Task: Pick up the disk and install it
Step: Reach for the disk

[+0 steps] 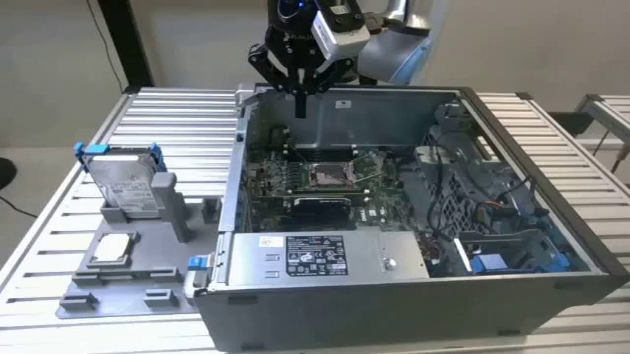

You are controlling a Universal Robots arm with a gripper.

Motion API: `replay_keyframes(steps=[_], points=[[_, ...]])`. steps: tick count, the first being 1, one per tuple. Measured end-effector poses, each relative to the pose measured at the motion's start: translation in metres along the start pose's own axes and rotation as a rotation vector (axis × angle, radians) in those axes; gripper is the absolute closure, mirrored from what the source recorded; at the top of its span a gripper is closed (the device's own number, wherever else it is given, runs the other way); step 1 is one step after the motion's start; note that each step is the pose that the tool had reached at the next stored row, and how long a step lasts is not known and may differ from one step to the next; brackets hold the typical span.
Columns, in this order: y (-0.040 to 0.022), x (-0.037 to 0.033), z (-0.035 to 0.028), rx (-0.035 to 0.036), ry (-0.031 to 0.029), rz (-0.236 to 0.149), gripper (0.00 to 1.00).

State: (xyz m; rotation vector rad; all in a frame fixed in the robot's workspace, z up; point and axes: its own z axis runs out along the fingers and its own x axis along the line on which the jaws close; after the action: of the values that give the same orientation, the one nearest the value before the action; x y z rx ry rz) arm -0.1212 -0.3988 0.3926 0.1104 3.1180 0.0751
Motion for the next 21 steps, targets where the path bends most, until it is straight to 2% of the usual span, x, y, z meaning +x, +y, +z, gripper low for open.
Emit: replay_keyframes(steps=[13, 21], points=[[0.0, 0.0006, 0.0, 0.0001, 0.0001, 0.0, 1.0], [-0.0005, 0.0066, -0.0002, 0.0001, 0.0001, 0.0, 1.0]])
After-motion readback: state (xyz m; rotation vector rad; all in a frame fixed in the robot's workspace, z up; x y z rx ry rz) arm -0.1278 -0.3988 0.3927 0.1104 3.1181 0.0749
